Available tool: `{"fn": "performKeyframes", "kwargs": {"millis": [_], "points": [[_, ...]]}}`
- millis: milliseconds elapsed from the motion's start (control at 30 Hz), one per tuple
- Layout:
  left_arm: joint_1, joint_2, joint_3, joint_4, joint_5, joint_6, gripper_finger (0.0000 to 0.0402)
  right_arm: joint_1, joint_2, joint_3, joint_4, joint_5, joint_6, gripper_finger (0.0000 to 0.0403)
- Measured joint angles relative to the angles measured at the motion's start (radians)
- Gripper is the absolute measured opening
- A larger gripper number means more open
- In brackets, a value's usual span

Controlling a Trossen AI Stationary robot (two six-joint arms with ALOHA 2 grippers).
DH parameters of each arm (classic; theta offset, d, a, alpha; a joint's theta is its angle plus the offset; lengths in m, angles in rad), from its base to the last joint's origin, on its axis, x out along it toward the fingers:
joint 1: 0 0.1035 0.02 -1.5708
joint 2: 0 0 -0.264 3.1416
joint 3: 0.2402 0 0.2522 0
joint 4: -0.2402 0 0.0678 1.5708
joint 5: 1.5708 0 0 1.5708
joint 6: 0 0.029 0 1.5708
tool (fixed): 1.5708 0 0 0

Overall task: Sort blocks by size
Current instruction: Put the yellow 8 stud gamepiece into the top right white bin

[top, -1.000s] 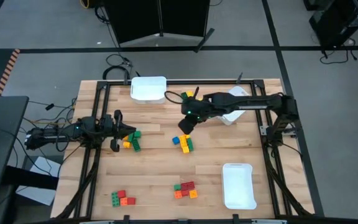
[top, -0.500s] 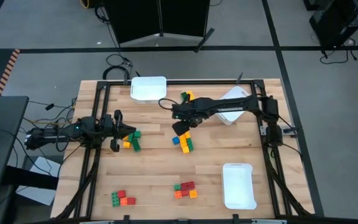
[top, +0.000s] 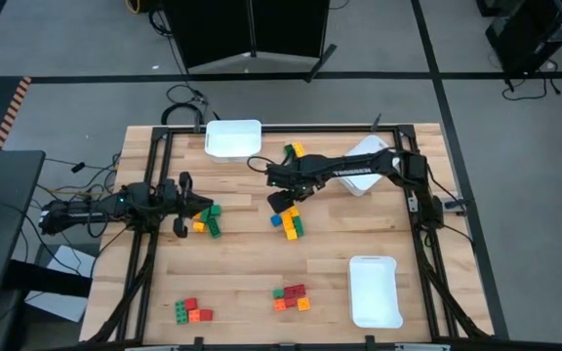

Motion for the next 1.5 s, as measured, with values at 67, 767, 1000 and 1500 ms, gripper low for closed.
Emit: {"fn": "performKeyframes", "kwargs": {"millis": [67,767,1000,1500], "points": [[0.000,0.000,0.000,0.003,-0.002,0.000,0.0044,0.002,-0.002,0.000,0.010,0.003,0.014,0.0190],[0.000,0.000,0.000,0.014,-0.002,0.000,0.0044,0.001,-0.011,0.000,0.007,0.008,0.008,0.0238],[0.000,0.000,0.000,0.014,-0.002,0.000,0.0044,0.003,-0.011,0.000,0.007,0.009,0.032,0.0285],[0.000,0.000,0.000,0.015,-0.003,0.000,0.0044,-0.009,0.013,-0.015,0.017,0.002,0.009,0.0266]]}}
